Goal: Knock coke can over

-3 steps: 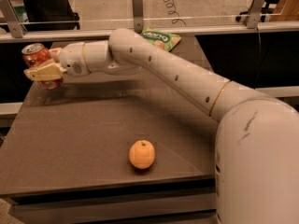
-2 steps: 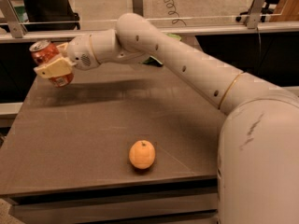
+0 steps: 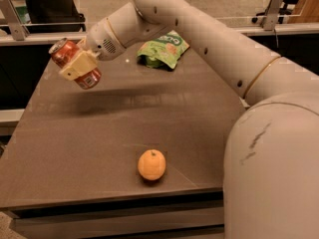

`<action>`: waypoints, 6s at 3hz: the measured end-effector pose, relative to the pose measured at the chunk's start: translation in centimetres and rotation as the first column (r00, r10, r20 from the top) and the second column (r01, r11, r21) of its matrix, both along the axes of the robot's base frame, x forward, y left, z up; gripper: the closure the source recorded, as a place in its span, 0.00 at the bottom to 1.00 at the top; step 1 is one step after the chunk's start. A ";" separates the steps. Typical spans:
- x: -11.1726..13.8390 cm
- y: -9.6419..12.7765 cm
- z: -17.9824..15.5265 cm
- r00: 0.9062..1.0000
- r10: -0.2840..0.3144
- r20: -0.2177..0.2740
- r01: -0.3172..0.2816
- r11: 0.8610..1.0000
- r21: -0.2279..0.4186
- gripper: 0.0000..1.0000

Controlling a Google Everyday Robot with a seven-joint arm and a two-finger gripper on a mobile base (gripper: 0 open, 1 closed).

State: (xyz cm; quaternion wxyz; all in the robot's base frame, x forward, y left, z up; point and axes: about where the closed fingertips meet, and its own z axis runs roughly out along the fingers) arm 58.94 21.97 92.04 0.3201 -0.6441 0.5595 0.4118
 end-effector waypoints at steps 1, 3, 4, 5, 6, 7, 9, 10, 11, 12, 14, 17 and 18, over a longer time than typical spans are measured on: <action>-0.1 -2.0 0.4 0.999 0.042 -0.011 -0.043 0.988 -0.148 1.00; -3.4 -6.3 -1.7 0.984 0.154 -0.093 -0.179 0.878 -0.443 1.00; -4.7 -8.4 -3.3 0.987 0.128 -0.101 -0.162 0.822 -0.546 1.00; -5.7 -10.4 -5.2 0.994 0.080 -0.079 -0.112 0.760 -0.640 1.00; -6.2 -12.2 -6.6 0.998 0.041 -0.045 -0.061 0.704 -0.708 1.00; -6.4 -13.4 -7.8 1.000 0.022 -0.008 -0.021 0.659 -0.752 1.00; -5.5 -14.6 -8.4 0.998 -0.017 0.055 0.053 0.624 -0.779 0.60; -5.2 -14.6 -8.5 0.998 -0.020 0.068 0.066 0.620 -0.782 0.36; -5.0 -14.6 -8.4 0.997 -0.017 0.074 0.069 0.620 -0.782 0.13; -4.9 -14.6 -8.3 0.997 -0.016 0.077 0.070 0.620 -0.781 0.00; -5.0 -14.9 -7.8 0.995 -0.037 0.088 0.091 0.637 -0.765 0.00; -5.6 -22.1 -2.4 0.939 -0.280 0.198 0.343 0.737 -0.582 0.00; -6.5 -25.9 -0.9 0.896 -0.379 0.232 0.444 0.793 -0.417 0.00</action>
Offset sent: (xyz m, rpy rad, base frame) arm -0.0463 -0.0894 -0.0042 -0.5609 0.0773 0.2542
